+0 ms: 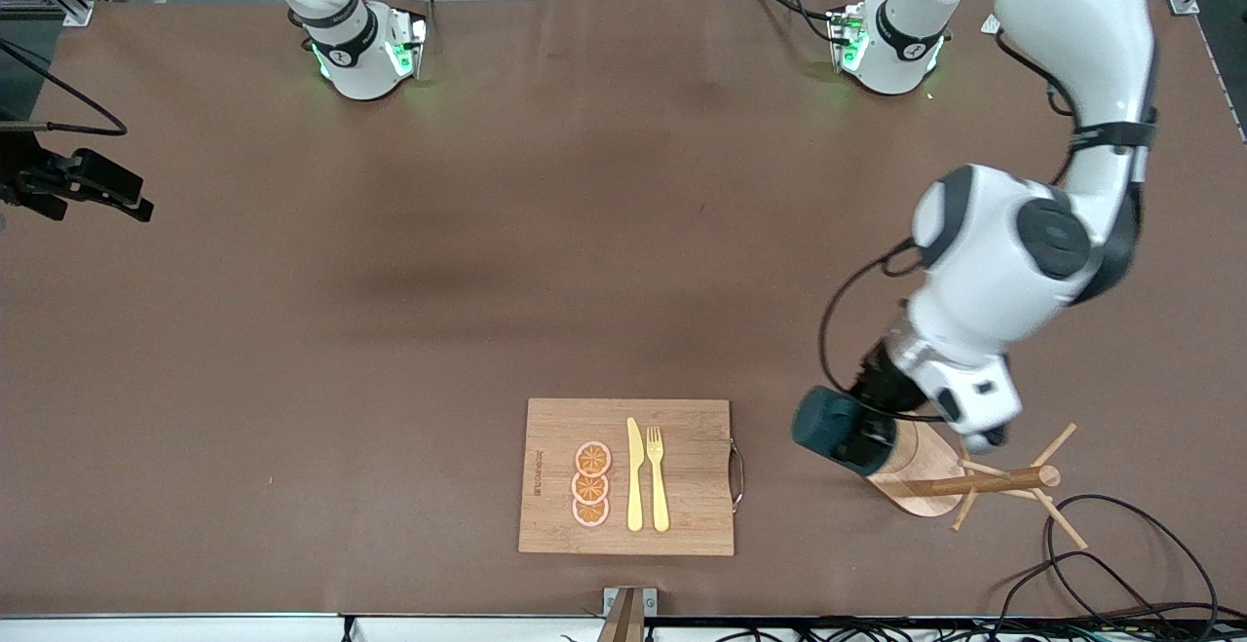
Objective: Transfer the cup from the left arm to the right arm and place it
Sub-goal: 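Lift the teal mug off the stand hook with the left gripper, then carry the teal mug with the left gripper toward the table middle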
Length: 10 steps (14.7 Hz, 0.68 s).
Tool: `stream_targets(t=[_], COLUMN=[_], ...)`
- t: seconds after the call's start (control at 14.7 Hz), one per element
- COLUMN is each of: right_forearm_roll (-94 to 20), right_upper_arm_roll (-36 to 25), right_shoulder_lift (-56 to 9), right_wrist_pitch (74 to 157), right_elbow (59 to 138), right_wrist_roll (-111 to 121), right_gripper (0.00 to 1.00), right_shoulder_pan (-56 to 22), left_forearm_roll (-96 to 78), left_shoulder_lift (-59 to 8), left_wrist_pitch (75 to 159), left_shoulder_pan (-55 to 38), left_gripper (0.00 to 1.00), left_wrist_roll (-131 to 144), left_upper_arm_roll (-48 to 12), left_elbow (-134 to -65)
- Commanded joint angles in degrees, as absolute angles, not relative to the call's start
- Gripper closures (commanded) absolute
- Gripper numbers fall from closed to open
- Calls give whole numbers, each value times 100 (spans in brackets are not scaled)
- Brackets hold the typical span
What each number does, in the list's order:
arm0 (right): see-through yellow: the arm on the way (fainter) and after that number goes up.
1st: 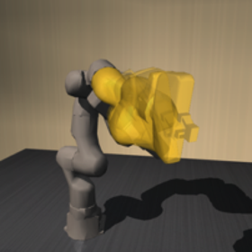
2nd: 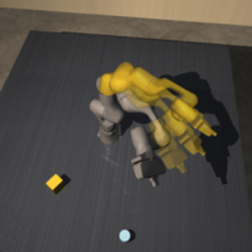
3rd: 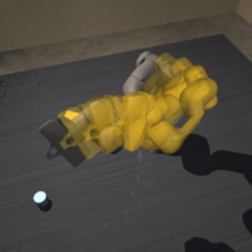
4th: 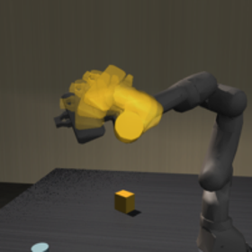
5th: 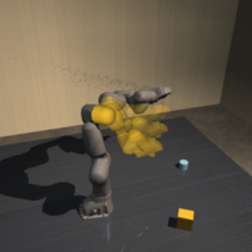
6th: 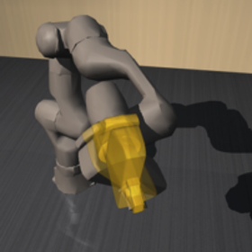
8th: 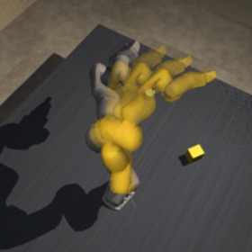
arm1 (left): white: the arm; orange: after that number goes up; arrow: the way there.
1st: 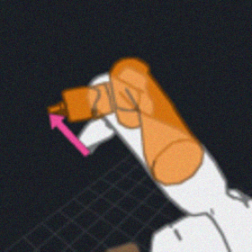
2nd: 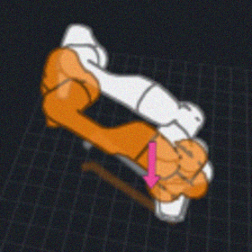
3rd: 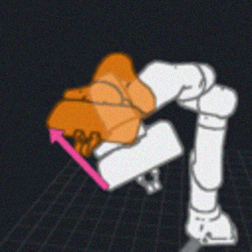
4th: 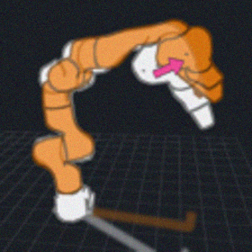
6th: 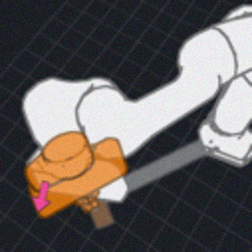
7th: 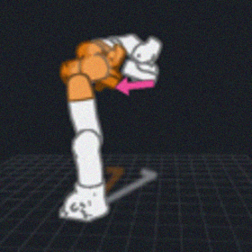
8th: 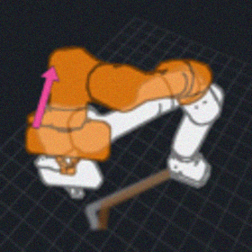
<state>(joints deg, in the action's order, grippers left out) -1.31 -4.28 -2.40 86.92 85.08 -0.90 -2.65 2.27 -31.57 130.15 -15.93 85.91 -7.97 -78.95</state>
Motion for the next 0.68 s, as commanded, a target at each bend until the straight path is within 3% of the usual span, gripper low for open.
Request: stream_targets(t=[0.0, 0.61], right_forearm_roll=[-70, -70], right_upper_arm_roll=[-404, -404], right_shoulder_lift=[-237, -281], right_wrist_pitch=[8719, 8719], right_elbow=[8534, 8534], right_wrist_roll=[-167, -167], right_gripper=[0, 0], right_shoulder_pan=[-237, -246], left_forearm_roll=[1200, 4769], left_shoulder_lift=[-3234, -3901], left_wrist_pitch=[13008, 12772], left_shoulder_pan=[-2125, -3962], left_gripper=[34, 34], left_wrist_roll=[9086, 11485], left_upper_arm_roll=[-721, -694], left_elbow=[-7919, -7963])
